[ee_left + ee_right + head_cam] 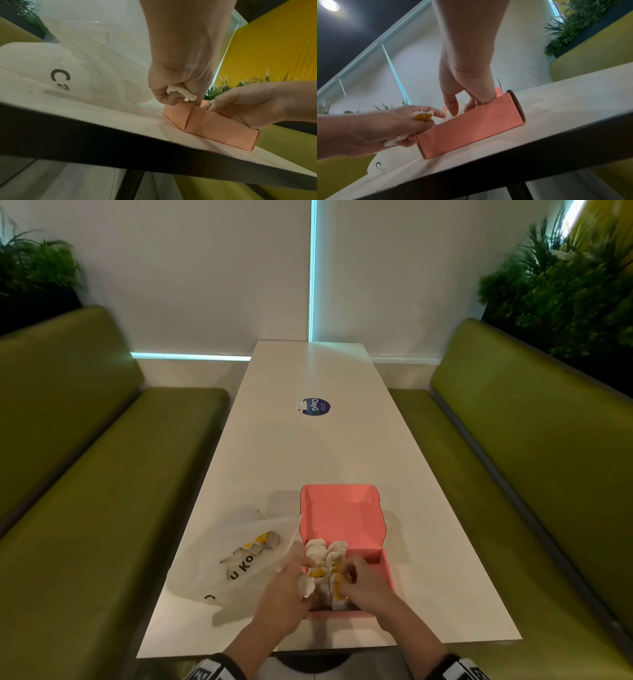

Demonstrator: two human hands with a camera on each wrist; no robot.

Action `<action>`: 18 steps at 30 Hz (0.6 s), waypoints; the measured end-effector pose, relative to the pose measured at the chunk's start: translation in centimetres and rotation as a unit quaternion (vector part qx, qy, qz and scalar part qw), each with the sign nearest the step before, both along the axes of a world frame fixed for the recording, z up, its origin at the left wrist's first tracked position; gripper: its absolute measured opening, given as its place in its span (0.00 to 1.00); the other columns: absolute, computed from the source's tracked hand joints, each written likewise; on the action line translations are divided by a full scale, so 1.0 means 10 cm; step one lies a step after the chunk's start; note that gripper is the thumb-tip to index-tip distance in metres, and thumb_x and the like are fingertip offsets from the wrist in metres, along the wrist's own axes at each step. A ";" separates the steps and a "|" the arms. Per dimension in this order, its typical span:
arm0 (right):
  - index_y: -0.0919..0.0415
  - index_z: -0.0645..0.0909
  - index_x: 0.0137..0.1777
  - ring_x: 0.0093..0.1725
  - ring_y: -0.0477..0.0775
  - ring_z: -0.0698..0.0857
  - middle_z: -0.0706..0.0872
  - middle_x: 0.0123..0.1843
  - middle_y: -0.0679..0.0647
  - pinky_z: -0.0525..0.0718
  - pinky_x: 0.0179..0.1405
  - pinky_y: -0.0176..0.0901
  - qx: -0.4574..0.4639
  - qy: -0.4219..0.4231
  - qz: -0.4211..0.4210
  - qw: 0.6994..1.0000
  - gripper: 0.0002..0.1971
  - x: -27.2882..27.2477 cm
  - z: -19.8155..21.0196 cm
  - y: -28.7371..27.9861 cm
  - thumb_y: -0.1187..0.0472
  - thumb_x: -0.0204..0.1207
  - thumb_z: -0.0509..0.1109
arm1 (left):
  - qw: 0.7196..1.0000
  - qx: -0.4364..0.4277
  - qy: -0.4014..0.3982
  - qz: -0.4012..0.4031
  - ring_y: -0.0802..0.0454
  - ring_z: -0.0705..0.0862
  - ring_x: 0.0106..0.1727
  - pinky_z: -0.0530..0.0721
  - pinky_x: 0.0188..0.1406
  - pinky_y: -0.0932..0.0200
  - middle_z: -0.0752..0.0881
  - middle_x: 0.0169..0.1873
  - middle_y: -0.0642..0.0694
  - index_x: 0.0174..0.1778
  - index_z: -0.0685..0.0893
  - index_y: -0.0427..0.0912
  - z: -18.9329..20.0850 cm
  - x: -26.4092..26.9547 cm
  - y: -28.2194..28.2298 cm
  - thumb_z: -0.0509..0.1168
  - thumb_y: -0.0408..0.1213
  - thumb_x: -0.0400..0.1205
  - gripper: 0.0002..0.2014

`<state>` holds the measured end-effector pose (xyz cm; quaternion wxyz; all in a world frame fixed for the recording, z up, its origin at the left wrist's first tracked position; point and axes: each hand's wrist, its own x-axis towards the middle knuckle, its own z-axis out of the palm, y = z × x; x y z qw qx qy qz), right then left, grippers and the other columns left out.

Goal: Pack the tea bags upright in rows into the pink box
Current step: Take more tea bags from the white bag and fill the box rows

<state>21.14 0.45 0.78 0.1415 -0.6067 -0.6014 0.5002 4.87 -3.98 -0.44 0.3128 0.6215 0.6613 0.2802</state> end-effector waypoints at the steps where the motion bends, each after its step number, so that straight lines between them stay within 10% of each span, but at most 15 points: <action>1: 0.55 0.73 0.52 0.41 0.45 0.77 0.77 0.45 0.49 0.81 0.42 0.40 0.008 0.000 -0.015 1.000 0.09 0.00 0.01 0.00 0.64 0.75 0.66 | 1.000 -0.004 -0.001 -0.001 0.56 0.78 0.48 0.78 0.47 0.65 0.76 0.46 0.56 0.62 0.72 0.53 0.02 -0.01 0.00 0.71 0.35 0.75 0.22; 10: 0.56 0.79 0.47 0.42 0.44 0.81 0.84 0.45 0.47 0.81 0.44 0.34 0.112 0.098 -0.022 0.989 0.04 -0.03 0.47 -0.07 0.59 0.75 0.71 | 0.982 0.021 -0.189 -0.016 0.69 0.80 0.47 0.79 0.40 0.73 0.74 0.51 0.54 0.63 0.62 0.55 0.36 0.03 0.08 0.70 0.21 0.71 0.34; 18: 0.59 0.83 0.42 0.31 0.44 0.79 0.83 0.34 0.49 0.80 0.34 0.39 0.099 0.124 -0.022 0.987 0.05 -0.14 0.56 -0.03 0.70 0.73 0.69 | 0.977 0.044 -0.207 -0.035 0.57 0.81 0.50 0.82 0.47 0.67 0.75 0.53 0.49 0.68 0.63 0.55 0.37 0.12 0.11 0.74 0.25 0.69 0.38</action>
